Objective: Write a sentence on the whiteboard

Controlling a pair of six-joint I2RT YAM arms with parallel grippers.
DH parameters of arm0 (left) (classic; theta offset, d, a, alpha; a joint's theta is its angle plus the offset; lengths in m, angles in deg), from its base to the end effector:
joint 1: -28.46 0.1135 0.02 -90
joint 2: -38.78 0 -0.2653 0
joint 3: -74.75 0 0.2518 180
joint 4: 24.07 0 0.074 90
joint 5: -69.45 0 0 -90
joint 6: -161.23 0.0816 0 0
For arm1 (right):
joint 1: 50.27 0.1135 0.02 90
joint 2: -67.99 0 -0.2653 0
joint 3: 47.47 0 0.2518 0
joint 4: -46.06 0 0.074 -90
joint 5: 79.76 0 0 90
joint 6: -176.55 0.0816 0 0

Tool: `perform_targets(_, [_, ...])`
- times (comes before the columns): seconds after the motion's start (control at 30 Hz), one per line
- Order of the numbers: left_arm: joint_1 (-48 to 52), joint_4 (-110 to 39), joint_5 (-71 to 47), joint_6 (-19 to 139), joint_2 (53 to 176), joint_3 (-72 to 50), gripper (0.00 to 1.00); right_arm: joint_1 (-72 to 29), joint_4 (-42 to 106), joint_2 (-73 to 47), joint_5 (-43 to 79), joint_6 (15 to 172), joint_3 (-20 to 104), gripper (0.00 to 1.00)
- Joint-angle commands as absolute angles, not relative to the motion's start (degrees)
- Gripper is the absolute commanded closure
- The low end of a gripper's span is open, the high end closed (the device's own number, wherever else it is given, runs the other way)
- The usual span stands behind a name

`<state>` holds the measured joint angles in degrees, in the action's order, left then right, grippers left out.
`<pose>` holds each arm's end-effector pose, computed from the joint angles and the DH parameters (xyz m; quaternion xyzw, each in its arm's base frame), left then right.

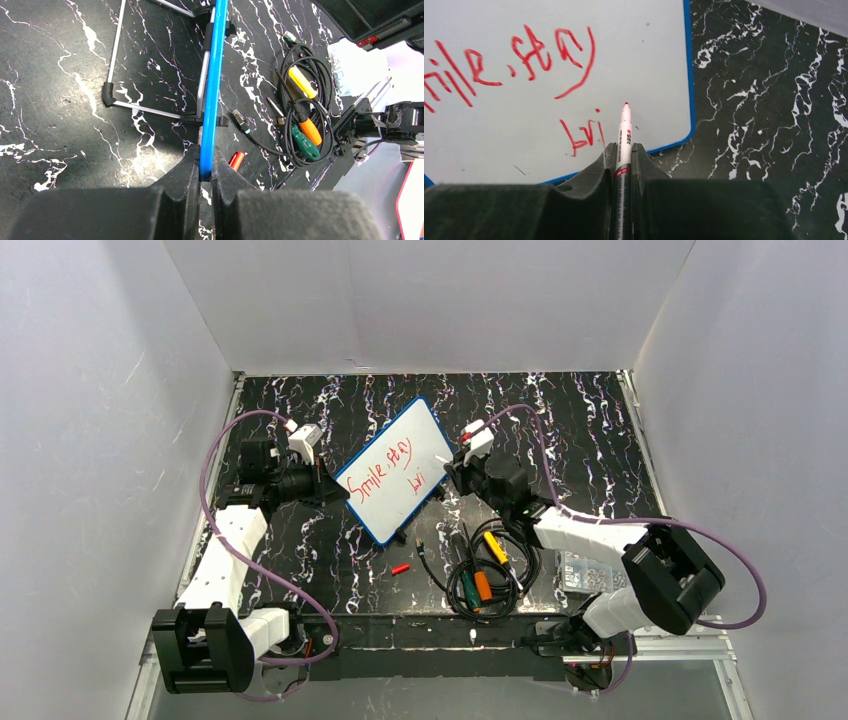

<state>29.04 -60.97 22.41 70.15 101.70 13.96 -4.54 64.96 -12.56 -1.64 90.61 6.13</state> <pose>0.2553 -0.0530 0.2562 0.1454 0.8422 -0.3323 0.3989 0.2586 0.2412 0.2395 -0.2037 0.7260 0.2037 0.6245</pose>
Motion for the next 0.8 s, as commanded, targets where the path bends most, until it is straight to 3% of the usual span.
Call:
perform_targets(0.0, [28.37, -64.43, 19.84, 72.55, 101.97, 13.86, 1.00, -7.70, 65.63, -11.98, 4.64, 90.39, 5.43, 0.99])
perform_targets(0.77, [28.37, -64.40, 19.87, 72.63, 102.53, 13.61, 1.00, -8.89, 69.38, -21.83, 8.40, 91.04, 10.47, 0.99])
